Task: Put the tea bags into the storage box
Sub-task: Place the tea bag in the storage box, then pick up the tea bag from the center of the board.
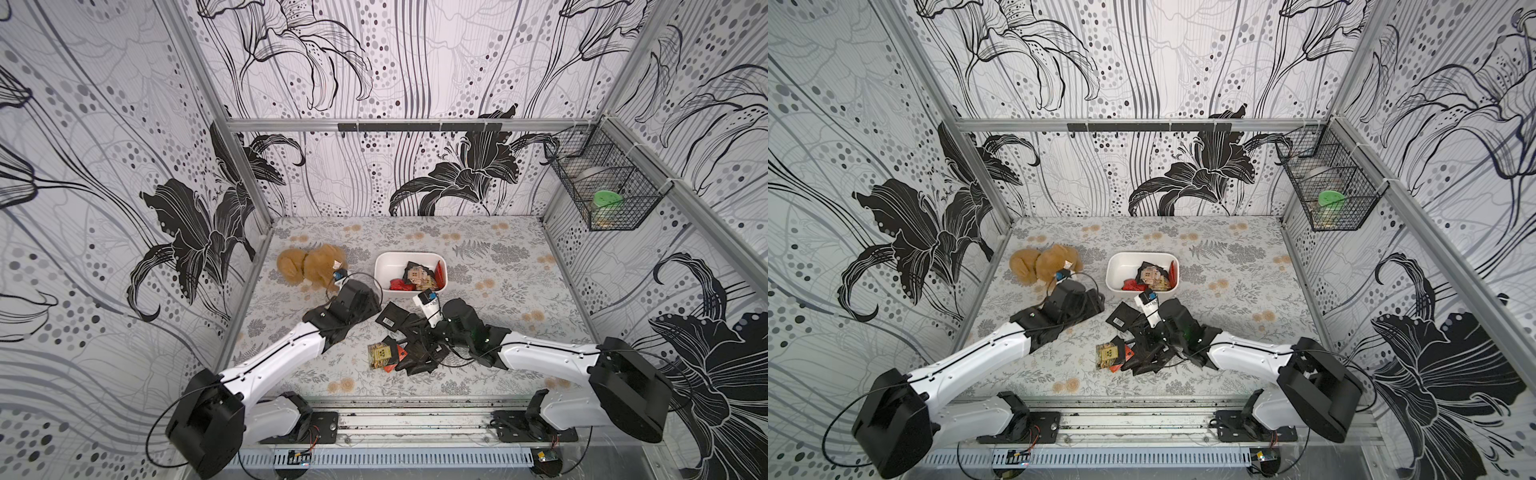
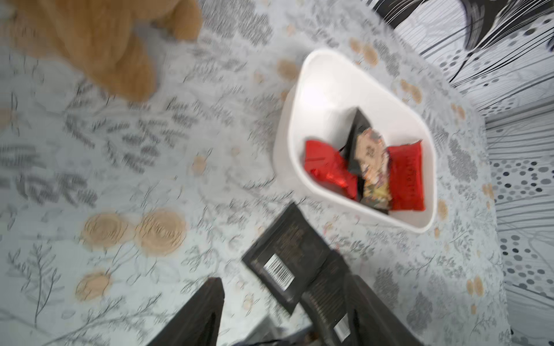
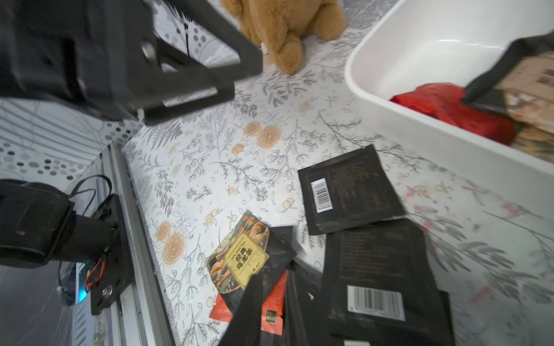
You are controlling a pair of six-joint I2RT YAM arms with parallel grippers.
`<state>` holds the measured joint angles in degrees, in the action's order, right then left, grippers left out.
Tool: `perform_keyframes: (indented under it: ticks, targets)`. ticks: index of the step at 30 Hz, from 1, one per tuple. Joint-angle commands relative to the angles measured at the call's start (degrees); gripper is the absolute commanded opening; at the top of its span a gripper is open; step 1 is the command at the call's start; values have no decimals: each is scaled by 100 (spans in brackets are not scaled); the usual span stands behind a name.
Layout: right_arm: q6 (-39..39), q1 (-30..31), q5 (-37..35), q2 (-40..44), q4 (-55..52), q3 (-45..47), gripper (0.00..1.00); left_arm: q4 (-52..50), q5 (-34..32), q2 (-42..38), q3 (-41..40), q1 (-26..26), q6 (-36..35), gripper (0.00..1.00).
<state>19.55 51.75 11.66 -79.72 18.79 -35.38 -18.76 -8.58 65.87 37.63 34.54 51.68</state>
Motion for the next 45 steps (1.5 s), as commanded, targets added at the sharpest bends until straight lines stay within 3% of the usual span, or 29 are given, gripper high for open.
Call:
perform_keyframes:
  ticks: [1,7,14,25,45]
  targets:
    - [-415,80,2,-310,-482,-266,18,463,316,-586,-557,0,593,67]
    - [-658,355,-138,-940,-1046,-801,14,615,640,-1258,-1396,15,1068,67]
    - [-861,701,-520,-1471,-1514,-1243,12,615,1136,-1451,-1792,52,1326,65]
    - [-918,739,-748,-1941,-1906,-1547,10,989,1059,-1136,-2113,813,1727,57]
    - [-926,734,-845,-2368,-2240,-1841,4,1508,1148,-1447,-2709,1128,2320,50]
